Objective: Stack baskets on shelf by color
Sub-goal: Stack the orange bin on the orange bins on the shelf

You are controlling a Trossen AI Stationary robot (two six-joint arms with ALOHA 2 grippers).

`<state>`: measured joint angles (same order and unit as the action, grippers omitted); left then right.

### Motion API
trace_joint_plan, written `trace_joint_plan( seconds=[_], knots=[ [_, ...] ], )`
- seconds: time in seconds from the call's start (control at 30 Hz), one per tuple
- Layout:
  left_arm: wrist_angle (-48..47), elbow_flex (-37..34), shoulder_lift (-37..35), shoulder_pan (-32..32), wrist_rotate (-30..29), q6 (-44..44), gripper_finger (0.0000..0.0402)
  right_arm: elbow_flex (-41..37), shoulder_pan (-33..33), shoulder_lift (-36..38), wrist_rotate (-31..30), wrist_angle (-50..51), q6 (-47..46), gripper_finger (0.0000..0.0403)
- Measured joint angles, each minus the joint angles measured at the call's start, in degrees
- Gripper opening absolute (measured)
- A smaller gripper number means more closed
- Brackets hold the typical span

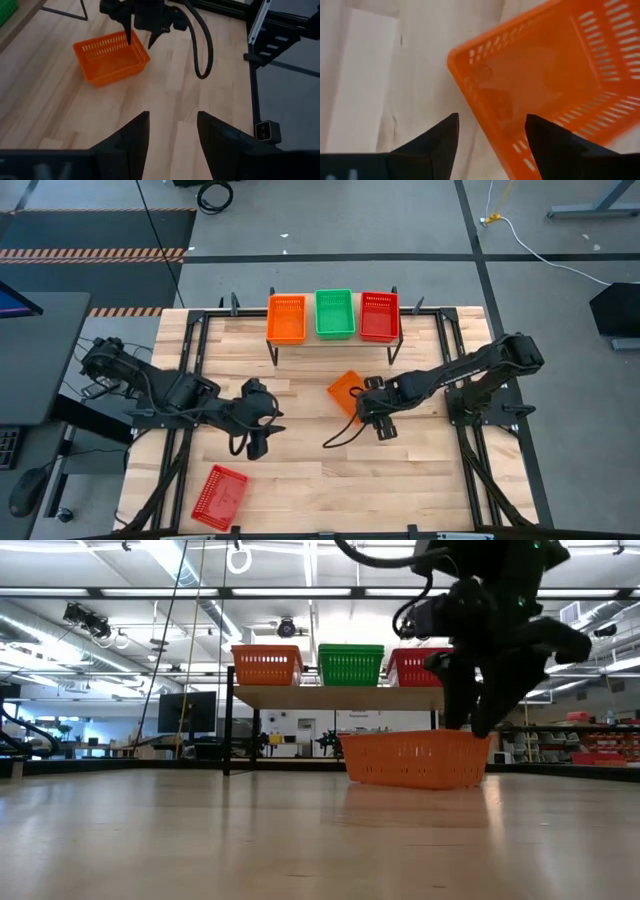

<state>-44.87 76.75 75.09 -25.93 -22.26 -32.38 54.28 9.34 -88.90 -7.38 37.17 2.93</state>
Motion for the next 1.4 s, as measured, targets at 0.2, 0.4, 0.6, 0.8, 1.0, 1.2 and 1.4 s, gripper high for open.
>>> trace_joint_plan(
  seconds=[0.2,0.4,0.6,0.8,1.0,1.2,1.4],
  knots=[
    [0.1,0.0,0.0,0.0,0.0,0.0,0.0172,-5.8,-0.1,-0.1,2.2,-3.0,-3.7,0.0217],
    [0.8,0.0,0.0,0.5,0.0,0.4,0.0172,-7.1,0.4,-0.1,5.4,-6.9,-6.4,0.011],
    [2.4,0.0,0.0,2.1,0.0,1.4,0.0172,-3.4,0.7,-0.1,5.3,-13.3,-6.2,0.0011],
    [3.6,0.1,0.0,2.9,0.0,3.5,0.0173,3.9,0.8,-0.1,4.0,-15.7,-4.0,0.0007],
    [-0.2,0.1,-0.3,3.0,0.0,11.0,0.0174,14.2,3.3,-0.1,9.7,-13.0,9.4,0.001],
    [-2.3,0.1,-1.8,2.5,0.0,23.3,0.0174,22.1,7.9,-0.1,11.9,-3.7,25.4,0.0009],
    [-1.6,0.1,-2.1,1.6,0.2,44.8,0.0174,23.6,11.5,-0.1,14.7,-2.9,28.7,0.001]
  ],
)
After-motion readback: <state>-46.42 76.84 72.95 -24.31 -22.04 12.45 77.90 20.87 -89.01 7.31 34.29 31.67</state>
